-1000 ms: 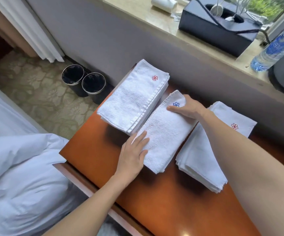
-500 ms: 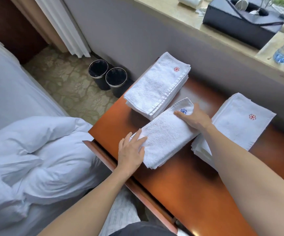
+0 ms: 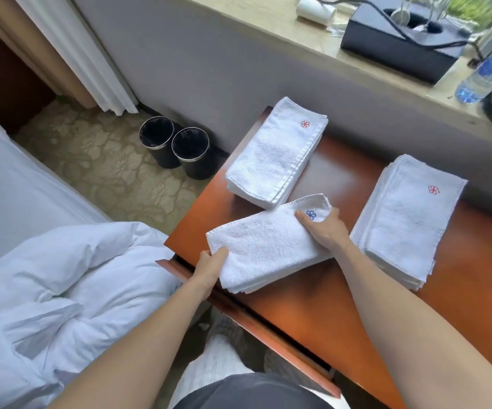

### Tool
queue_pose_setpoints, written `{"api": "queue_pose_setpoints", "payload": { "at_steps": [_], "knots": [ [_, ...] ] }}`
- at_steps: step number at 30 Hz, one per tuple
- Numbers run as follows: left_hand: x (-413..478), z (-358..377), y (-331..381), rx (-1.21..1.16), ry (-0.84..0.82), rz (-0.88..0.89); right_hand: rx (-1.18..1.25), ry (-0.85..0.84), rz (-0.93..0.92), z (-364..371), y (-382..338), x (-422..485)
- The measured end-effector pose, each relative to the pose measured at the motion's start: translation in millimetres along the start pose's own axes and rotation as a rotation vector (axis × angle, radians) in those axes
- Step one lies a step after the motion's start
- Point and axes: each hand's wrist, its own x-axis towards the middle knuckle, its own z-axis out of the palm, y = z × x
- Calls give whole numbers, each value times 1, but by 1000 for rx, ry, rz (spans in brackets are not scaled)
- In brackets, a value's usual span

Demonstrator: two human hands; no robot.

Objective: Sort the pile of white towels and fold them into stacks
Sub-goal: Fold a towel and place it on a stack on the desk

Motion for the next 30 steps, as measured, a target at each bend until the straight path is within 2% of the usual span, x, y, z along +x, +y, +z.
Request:
{"api": "queue_pose_setpoints", "payload": {
  "at_steps": [3,10,15,19,22,30],
  "knots": [
    [11,-11,6,-206,-186,-49,62,4,45,21,3,-20],
    [45,-52,38,-116,-344,-44,220,69,215,58,22,-66],
    [48,-56,59,-53,-497,-90,382,17,218,56,51,-79],
    [48,-51,61,18,-442,-58,565,-13,94,53,52,-83],
    [40,-45,56,48,-435,-28,594,-28,27,57,55,-85],
    [27,-35,60,72,-429,-7,718,-71,87,42,76,-81]
  ]
}}
